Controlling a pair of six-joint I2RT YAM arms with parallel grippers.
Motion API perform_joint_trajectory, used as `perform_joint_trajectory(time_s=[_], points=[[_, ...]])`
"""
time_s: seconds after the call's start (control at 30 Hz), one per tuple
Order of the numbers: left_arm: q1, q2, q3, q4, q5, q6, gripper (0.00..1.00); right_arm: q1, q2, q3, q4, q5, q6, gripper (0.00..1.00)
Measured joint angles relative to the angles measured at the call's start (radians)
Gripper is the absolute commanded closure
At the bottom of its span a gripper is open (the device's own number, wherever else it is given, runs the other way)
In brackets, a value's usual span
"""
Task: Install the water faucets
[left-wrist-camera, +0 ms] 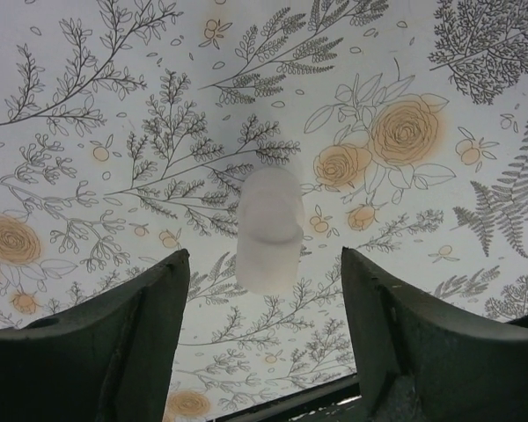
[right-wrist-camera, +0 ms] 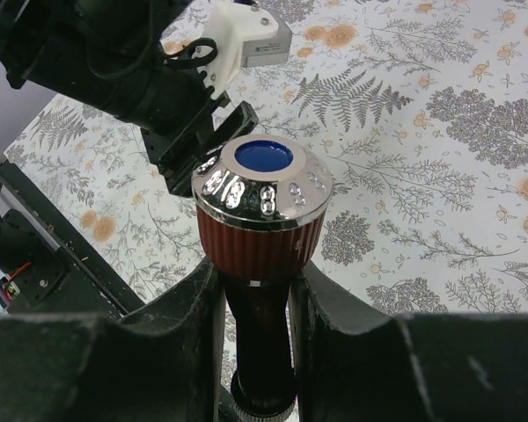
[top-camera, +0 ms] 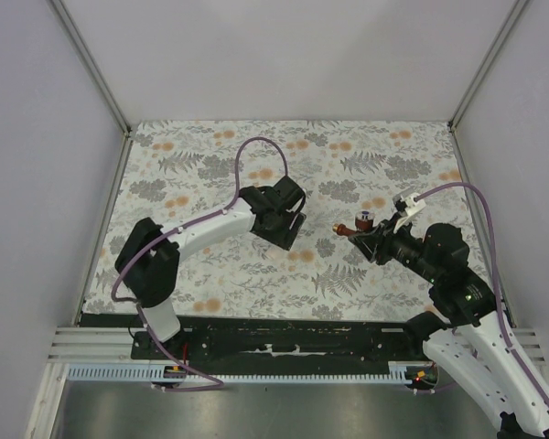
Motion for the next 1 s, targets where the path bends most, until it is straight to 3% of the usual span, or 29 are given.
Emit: perform_joint_trajectory(time_s=[0.4,1.0], points=[[0.034,0.162,0.062,-0.017,0.003,0.033,0.43,0.000,0.007,-0.003,0.000,0.026,-0.001,1.00],[0.037,0.195,0.083,-0.063,0.054,0.032,0.41,0.000,0.015,-0.019,-0.001,0.043,-0.003,1.00]])
